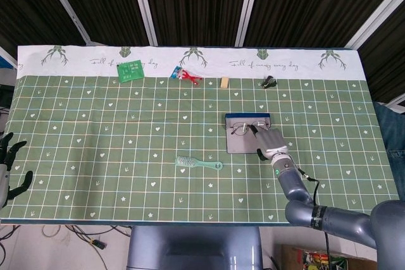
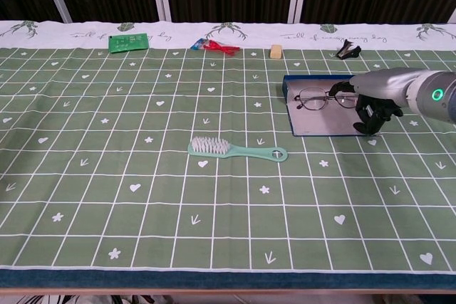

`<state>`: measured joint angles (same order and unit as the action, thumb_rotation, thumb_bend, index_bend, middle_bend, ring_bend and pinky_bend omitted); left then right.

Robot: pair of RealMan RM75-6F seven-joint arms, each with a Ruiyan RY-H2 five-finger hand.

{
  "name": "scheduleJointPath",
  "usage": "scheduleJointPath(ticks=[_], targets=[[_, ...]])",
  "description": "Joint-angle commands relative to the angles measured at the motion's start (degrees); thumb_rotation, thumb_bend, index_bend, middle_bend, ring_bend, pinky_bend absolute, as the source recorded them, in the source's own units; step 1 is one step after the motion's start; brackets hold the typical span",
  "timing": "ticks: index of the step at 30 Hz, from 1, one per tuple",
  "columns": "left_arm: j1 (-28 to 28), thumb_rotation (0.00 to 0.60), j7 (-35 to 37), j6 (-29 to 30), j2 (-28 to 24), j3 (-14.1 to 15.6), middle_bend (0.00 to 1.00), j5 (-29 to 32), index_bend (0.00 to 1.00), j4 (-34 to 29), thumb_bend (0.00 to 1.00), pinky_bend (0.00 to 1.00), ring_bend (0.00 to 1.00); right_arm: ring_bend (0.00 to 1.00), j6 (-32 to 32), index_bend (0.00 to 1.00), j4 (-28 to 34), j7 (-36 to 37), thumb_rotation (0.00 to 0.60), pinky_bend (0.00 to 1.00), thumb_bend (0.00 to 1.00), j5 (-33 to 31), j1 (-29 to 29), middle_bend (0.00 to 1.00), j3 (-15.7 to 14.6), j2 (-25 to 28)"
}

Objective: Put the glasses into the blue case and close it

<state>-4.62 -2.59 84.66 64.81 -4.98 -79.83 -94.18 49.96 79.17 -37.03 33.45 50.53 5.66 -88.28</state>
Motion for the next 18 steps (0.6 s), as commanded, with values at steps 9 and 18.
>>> scheduleJointPath(ticks=[9, 18], targets=[[-0.02, 0.600, 0.01, -0.05, -0.05, -0.03, 0.00, 0.07, 0.15, -0.02, 0.38, 0.00, 0.00, 0.72, -0.18, 0.09, -1.96, -0.93, 0.600, 0.75, 0.55, -2.05, 1.02, 0.68, 0.64, -1.07], [0.00, 0.600, 0.13, 0.03, -0.05, 0.05, 0.00, -0.16, 0.15, 0.03, 0.38, 0.00, 0.00, 0.72, -0.08, 0.09, -3.06, -1.81, 0.600, 0.75, 0.55, -3.67, 1.82, 0.68, 1.21, -1.65]])
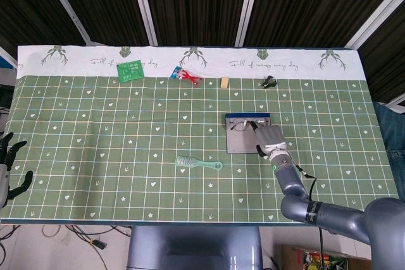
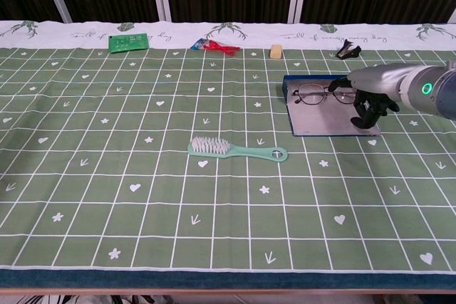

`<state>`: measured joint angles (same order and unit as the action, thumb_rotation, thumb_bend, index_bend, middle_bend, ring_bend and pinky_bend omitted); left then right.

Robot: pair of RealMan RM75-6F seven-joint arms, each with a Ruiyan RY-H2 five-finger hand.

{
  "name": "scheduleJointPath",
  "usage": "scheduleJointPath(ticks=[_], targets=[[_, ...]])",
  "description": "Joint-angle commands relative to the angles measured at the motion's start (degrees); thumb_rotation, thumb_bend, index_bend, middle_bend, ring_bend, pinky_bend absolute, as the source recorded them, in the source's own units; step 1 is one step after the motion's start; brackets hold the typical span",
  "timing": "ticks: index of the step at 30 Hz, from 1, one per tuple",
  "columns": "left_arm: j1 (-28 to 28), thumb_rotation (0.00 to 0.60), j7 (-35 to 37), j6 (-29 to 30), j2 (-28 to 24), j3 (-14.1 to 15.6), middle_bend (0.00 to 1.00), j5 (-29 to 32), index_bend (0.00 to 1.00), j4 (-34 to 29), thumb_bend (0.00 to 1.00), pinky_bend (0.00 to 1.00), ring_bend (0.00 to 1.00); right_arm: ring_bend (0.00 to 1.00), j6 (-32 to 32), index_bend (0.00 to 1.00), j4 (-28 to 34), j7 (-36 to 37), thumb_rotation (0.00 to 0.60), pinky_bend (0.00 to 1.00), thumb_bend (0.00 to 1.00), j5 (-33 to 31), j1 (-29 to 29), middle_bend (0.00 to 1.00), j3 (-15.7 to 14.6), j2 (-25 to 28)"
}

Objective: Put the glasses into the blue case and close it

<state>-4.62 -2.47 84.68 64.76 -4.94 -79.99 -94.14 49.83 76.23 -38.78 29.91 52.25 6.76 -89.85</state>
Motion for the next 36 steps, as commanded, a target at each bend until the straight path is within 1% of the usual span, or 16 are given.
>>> scheduleJointPath(ticks=[1, 14, 21, 26, 32, 34, 36], targets=[[0.01, 0.600, 0.02, 0.01, 0.00, -0.01, 0.00, 0.01, 0.15, -0.01, 0.38, 0.00, 0.00, 0.72, 0.06, 0.09, -0.29, -0.15, 0.600, 0.75, 0.55, -0.34, 0.20, 0.68, 0.21, -0.15], [0.03, 0.600, -0.03, 0.20, 0.04, 0.05, 0.00, -0.27, 0.15, 0.16, 0.38, 0.00, 0.00, 0.72, -0.90, 0.09, -2.62, -1.52, 0.600, 0.75, 0.55, -3.07, 1.17, 0.68, 0.41, -0.92], [0.03, 0.600, 0.00, 0.16, 0.03, 0.04, 0.00, -0.22, 0.15, 0.14, 0.38, 0.00, 0.00, 0.72, -0.98, 0.09, -2.98, -1.41, 0.600, 0.75, 0.55, -3.08, 1.50, 0.69, 0.77, -1.17], [0.01, 0.600, 0.06, 0.08, 0.00, -0.02, 0.00, -0.07, 0.15, 0.15, 0.38, 0.00, 0.00, 0.72, -0.54, 0.09, -2.08, -0.98, 0.600, 0.75, 0.55, -2.62, 1.32, 0.69, 0.96, -0.52], [-0.01, 0.600, -0.14, 0.02, 0.03, 0.01, 0.00, -0.03, 0.15, 0.12, 0.38, 0.00, 0.00, 0.72, 1.58, 0.09, 1.85, 0.27, 0.600, 0.75, 0.55, -0.01, 0.29, 0.68, 0.97, 1.29], [0.02, 0.600, -0.21, 0.06, 0.03, 0.03, 0.00, -0.02, 0.15, 0.07, 0.38, 0.00, 0.00, 0.72, 2.67, 0.09, 3.94, 0.89, 0.600, 0.75, 0.52, 1.48, -0.29, 0.67, 0.87, 2.17], [0.03, 0.600, -0.26, 0.03, 0.03, 0.05, 0.00, 0.00, 0.15, 0.05, 0.38, 0.00, 0.00, 0.67, 3.47, 0.09, 5.56, 1.40, 0.600, 0.73, 0.41, 2.86, -0.84, 0.61, 0.62, 2.86]])
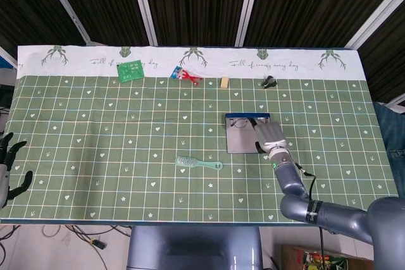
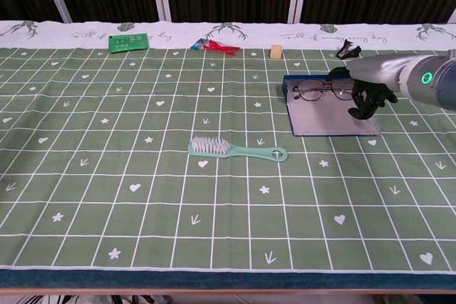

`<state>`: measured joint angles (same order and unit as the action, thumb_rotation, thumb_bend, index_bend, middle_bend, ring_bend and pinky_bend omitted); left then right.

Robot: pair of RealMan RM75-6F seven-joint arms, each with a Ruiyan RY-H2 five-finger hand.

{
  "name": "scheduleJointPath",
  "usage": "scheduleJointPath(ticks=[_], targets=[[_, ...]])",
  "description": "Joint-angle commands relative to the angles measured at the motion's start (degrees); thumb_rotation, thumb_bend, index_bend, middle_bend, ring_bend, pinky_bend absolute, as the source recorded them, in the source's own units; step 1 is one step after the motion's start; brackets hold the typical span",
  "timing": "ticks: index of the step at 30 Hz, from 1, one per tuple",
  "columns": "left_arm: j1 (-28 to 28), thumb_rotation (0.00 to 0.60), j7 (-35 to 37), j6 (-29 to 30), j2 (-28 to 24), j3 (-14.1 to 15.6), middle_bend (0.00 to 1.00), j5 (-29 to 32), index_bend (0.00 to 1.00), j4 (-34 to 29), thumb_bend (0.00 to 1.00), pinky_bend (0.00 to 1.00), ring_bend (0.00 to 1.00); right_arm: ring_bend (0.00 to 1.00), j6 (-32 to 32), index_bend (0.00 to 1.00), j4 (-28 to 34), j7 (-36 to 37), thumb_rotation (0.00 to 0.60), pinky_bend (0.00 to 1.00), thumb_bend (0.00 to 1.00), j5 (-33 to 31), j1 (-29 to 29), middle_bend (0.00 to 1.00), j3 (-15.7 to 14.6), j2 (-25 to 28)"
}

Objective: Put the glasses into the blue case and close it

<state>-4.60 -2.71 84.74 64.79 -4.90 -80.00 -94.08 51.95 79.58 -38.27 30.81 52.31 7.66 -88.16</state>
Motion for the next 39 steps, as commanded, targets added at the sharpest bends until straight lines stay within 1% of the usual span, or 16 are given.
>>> scheduleJointPath(ticks=[1, 2, 3, 5, 6, 8, 9, 14, 19, 23, 39], targets=[[0.01, 0.600, -0.03, -0.03, 0.00, 0.03, 0.00, 0.02, 0.15, -0.04, 0.38, 0.00, 0.00, 0.64, 2.00, 0.09, 3.33, 1.25, 0.600, 0.71, 0.37, 3.13, -1.36, 0.57, -0.59, 1.64], [0.01, 0.600, -0.05, -0.03, 0.00, 0.03, 0.00, 0.02, 0.15, -0.05, 0.38, 0.00, 0.00, 0.59, 2.46, 0.08, 4.02, 1.47, 0.600, 0.65, 0.32, 3.93, -1.71, 0.51, -0.85, 1.93], [0.01, 0.600, -0.06, -0.04, 0.01, 0.04, 0.00, 0.01, 0.15, -0.06, 0.38, 0.00, 0.00, 0.54, 2.88, 0.08, 4.65, 1.74, 0.600, 0.60, 0.29, 4.74, -2.07, 0.46, -1.12, 2.19], [0.00, 0.600, -0.04, -0.07, 0.03, 0.05, 0.00, 0.03, 0.15, -0.09, 0.38, 0.00, 0.00, 0.43, 3.72, 0.08, 5.85, 2.72, 0.600, 0.44, 0.22, 6.77, -2.91, 0.34, -1.57, 2.61], [-0.01, 0.600, -0.06, -0.10, 0.03, 0.05, 0.00, 0.03, 0.15, -0.10, 0.38, 0.00, 0.00, 0.39, 4.27, 0.08, 6.18, 3.37, 0.600, 0.37, 0.20, 8.03, -3.37, 0.30, -1.75, 2.69], [-0.02, 0.600, -0.19, -0.12, 0.03, 0.09, 0.00, -0.01, 0.15, -0.12, 0.38, 0.00, 0.00, 0.34, 5.66, 0.08, 6.32, 5.00, 0.600, 0.30, 0.18, 10.85, -4.37, 0.26, -2.00, 2.46], [-0.01, 0.600, -0.22, -0.11, 0.04, 0.10, 0.00, 0.00, 0.15, -0.16, 0.38, 0.00, 0.00, 0.32, 6.96, 0.08, 5.95, 6.63, 0.600, 0.28, 0.17, 13.36, -5.24, 0.25, -2.14, 1.90], [0.04, 0.600, -0.26, -0.13, 0.03, 0.13, 0.00, 0.08, 0.15, -0.24, 0.38, 0.00, 0.00, 0.31, 9.97, 0.10, 2.30, 12.07, 0.600, 0.27, 0.17, 20.46, -7.85, 0.26, -2.91, -0.86], [0.03, 0.600, -0.38, -0.19, 0.03, 0.13, 0.00, 0.16, 0.15, -0.28, 0.38, 0.00, 0.00, 0.31, 10.20, 0.12, -1.28, 14.07, 0.600, 0.27, 0.21, 23.51, -8.95, 0.26, -3.38, -2.72], [0.01, 0.600, -0.41, -0.29, 0.01, 0.14, 0.00, 0.24, 0.15, -0.33, 0.38, 0.00, 0.00, 0.31, 10.45, 0.12, -3.60, 14.48, 0.600, 0.27, 0.23, 25.02, -9.40, 0.26, -3.37, -4.04], [0.00, 0.600, -0.52, -0.31, 0.02, 0.10, 0.00, 0.33, 0.15, -0.31, 0.38, 0.00, 0.00, 0.31, 8.71, 0.14, -9.30, 15.95, 0.600, 0.27, 0.23, 27.99, -10.19, 0.28, -1.69, -8.06]])
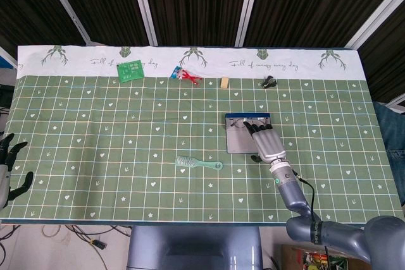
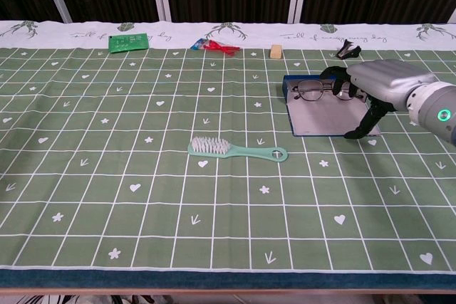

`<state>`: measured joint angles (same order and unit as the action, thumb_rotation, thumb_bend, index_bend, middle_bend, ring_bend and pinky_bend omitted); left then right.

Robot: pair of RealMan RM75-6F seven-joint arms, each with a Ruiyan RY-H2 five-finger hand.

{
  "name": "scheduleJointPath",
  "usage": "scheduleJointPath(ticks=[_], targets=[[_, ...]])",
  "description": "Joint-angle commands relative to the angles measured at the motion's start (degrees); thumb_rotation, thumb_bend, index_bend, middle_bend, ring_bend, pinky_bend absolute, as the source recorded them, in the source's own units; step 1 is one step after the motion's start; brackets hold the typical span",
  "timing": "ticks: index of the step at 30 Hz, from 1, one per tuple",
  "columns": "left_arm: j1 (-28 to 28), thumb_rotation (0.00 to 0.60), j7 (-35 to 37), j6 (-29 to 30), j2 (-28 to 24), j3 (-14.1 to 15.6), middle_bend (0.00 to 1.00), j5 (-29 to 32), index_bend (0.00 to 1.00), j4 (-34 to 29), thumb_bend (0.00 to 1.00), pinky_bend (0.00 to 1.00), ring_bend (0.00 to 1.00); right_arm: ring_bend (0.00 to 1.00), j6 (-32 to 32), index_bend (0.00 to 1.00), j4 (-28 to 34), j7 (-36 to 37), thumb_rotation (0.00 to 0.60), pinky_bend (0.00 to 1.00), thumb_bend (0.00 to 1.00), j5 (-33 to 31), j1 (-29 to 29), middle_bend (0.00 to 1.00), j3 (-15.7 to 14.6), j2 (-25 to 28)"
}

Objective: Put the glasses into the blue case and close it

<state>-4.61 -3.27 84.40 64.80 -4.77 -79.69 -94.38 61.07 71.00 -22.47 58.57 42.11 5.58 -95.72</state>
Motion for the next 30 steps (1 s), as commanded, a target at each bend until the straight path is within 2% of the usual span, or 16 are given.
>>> scheduleJointPath(ticks=[1, 14, 30], targets=[[0.02, 0.600, 0.07, 0.07, 0.01, -0.04, 0.00, 0.02, 0.15, 0.00, 0.38, 0.00, 0.00, 0.31, -0.63, 0.14, -1.04, 0.22, 0.600, 0.27, 0.24, 0.24, 0.04, 0.28, 0.55, -0.69], [0.01, 0.600, 0.15, 0.12, 0.00, -0.12, 0.00, 0.05, 0.15, 0.03, 0.39, 0.00, 0.00, 0.31, -2.92, 0.14, -4.30, 1.07, 0.600, 0.27, 0.28, 1.05, -0.06, 0.29, 1.82, -2.57], [0.00, 0.600, 0.04, 0.12, 0.02, -0.11, 0.00, 0.04, 0.15, 0.07, 0.38, 0.00, 0.00, 0.31, -4.05, 0.14, -4.64, 1.19, 0.600, 0.27, 0.29, 1.92, -0.84, 0.29, 2.81, -2.53]])
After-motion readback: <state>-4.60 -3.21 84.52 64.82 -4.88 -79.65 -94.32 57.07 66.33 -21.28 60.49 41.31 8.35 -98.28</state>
